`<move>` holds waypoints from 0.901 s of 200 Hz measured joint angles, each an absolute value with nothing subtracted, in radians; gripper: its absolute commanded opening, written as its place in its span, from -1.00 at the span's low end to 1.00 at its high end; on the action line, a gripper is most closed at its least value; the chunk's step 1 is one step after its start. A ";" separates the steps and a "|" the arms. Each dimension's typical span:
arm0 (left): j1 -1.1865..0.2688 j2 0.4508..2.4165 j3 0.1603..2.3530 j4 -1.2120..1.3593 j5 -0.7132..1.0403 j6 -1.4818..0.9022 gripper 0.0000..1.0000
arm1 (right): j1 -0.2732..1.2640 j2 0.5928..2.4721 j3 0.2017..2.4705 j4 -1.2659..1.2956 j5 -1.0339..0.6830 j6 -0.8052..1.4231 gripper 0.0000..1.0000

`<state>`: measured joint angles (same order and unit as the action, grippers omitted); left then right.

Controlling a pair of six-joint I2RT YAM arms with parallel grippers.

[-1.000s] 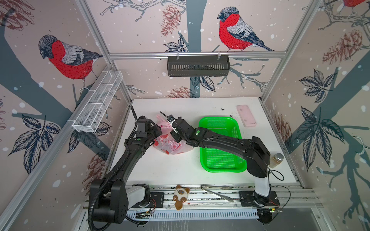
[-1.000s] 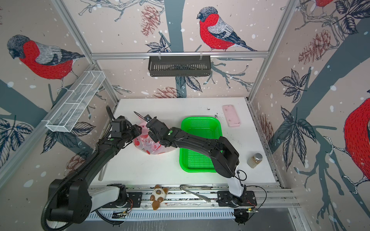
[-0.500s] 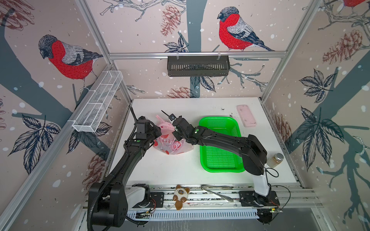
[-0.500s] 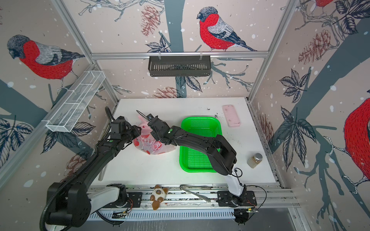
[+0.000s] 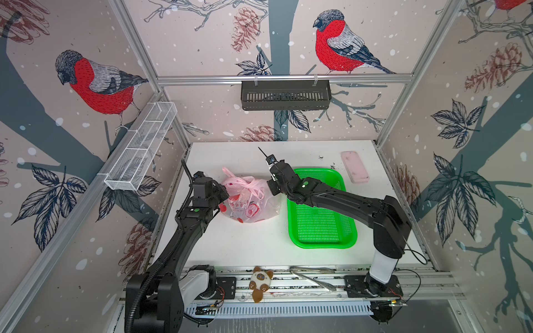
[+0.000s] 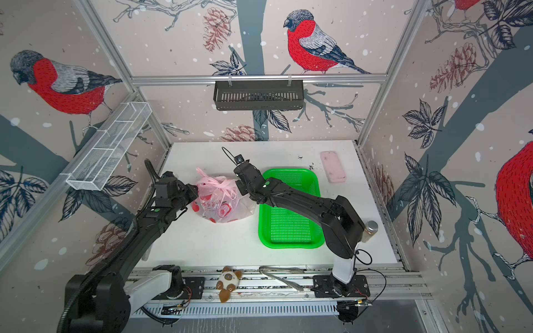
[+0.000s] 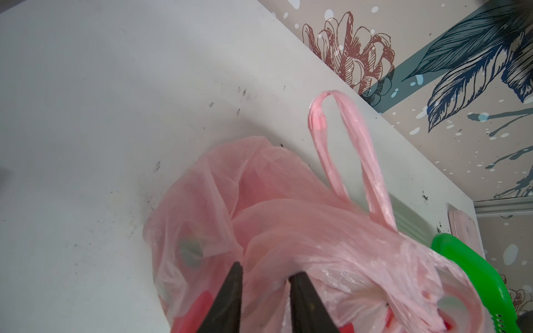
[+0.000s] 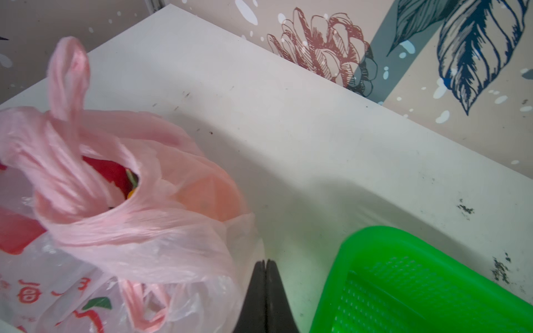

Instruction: Untie the knot of the plastic bag and take out the fruit

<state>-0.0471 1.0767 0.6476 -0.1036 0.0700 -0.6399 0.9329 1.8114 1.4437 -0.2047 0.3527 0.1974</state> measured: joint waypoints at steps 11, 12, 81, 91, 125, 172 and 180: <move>-0.046 1.074 0.644 -0.098 0.078 -0.647 -0.44 | 0.944 1.810 1.444 -0.205 0.352 0.202 -0.62; -0.046 1.074 0.643 -0.097 0.078 -0.646 -0.43 | 0.947 1.810 1.446 -0.206 0.353 0.202 -0.60; -0.044 1.075 0.643 -0.087 0.153 -0.647 -0.46 | 1.080 1.894 1.571 -0.212 0.387 0.073 0.36; -0.044 1.073 0.641 -0.088 0.155 -0.647 -0.47 | 1.080 1.923 1.598 -0.218 0.387 0.053 0.37; -0.044 1.065 0.639 -0.087 0.160 -0.647 -0.51 | 1.084 2.014 1.693 -0.250 0.371 0.019 0.38; -0.044 1.063 0.639 -0.079 0.160 -0.647 -0.57 | 1.081 2.091 1.767 -0.291 0.363 -0.004 0.05; -0.044 1.064 0.639 -0.074 0.160 -0.647 -0.59 | 1.079 2.097 1.771 -0.297 0.367 -0.004 -0.18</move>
<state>-0.0444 1.0641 0.6392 -0.0738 0.1600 -0.6472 1.0786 2.0972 1.7710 -0.2966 0.3668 -0.0036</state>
